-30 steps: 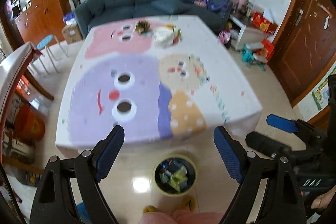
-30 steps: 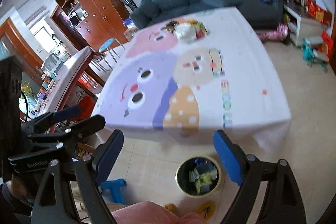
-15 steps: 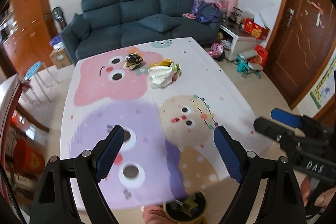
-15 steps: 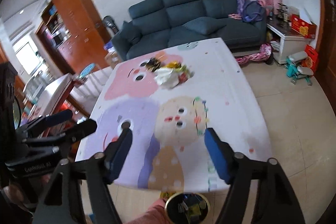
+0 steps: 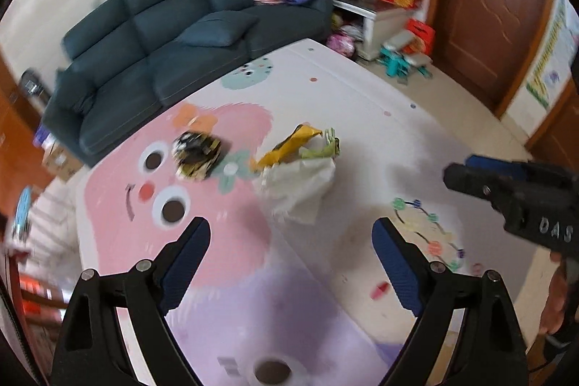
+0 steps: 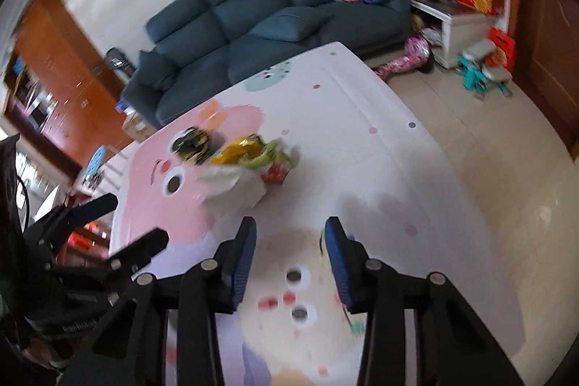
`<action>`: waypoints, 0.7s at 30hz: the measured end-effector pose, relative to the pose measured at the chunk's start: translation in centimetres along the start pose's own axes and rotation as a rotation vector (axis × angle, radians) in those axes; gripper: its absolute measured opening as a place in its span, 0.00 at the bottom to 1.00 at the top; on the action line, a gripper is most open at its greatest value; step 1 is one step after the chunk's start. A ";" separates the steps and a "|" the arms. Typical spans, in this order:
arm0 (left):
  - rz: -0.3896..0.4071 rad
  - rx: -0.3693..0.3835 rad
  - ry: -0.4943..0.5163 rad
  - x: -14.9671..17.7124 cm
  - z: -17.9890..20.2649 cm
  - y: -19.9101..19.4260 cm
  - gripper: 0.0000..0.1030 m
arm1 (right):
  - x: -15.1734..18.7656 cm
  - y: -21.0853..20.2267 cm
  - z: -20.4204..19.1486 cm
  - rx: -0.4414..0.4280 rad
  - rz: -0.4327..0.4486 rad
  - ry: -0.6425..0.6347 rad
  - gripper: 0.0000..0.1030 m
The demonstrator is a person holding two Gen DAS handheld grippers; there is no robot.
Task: Collect trash
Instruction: 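Grasp the white plastic bag with the left gripper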
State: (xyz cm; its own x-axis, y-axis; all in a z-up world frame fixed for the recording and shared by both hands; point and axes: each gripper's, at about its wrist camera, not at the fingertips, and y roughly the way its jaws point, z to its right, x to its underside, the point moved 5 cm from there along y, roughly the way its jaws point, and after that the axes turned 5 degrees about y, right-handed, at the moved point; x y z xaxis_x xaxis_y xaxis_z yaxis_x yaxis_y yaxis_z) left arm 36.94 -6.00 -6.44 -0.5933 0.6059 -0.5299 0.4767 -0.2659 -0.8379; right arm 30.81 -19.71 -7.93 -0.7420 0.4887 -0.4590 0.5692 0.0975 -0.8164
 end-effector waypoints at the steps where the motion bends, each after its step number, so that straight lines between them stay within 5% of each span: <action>1: 0.000 0.004 0.030 -0.4 -0.1 0.9 0.90 | -0.4 0.7 0.0 0.003 -0.003 0.011 0.38; 3: 0.007 0.011 0.098 -1.0 0.1 2.5 0.97 | -1.0 2.4 0.1 0.017 -0.010 0.022 0.38; 13: -0.028 0.033 0.330 -1.4 2.5 8.8 0.96 | -1.8 6.9 0.7 0.020 -0.064 0.014 0.38; 18: -0.036 0.041 0.346 -1.2 2.7 9.8 0.64 | -1.9 7.7 0.0 -0.011 -0.096 -0.047 0.38; 21: -0.017 0.042 0.328 -1.3 2.2 9.6 0.53 | -2.1 8.1 -0.2 -0.020 -0.105 -0.065 0.38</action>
State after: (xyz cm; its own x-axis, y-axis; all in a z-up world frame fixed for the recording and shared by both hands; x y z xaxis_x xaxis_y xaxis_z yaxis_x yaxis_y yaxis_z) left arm 40.83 -10.98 -14.11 -0.3569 0.8179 -0.4513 0.4374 -0.2806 -0.8544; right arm 37.09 -19.76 -13.49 -0.8190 0.4176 -0.3935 0.4935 0.1630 -0.8543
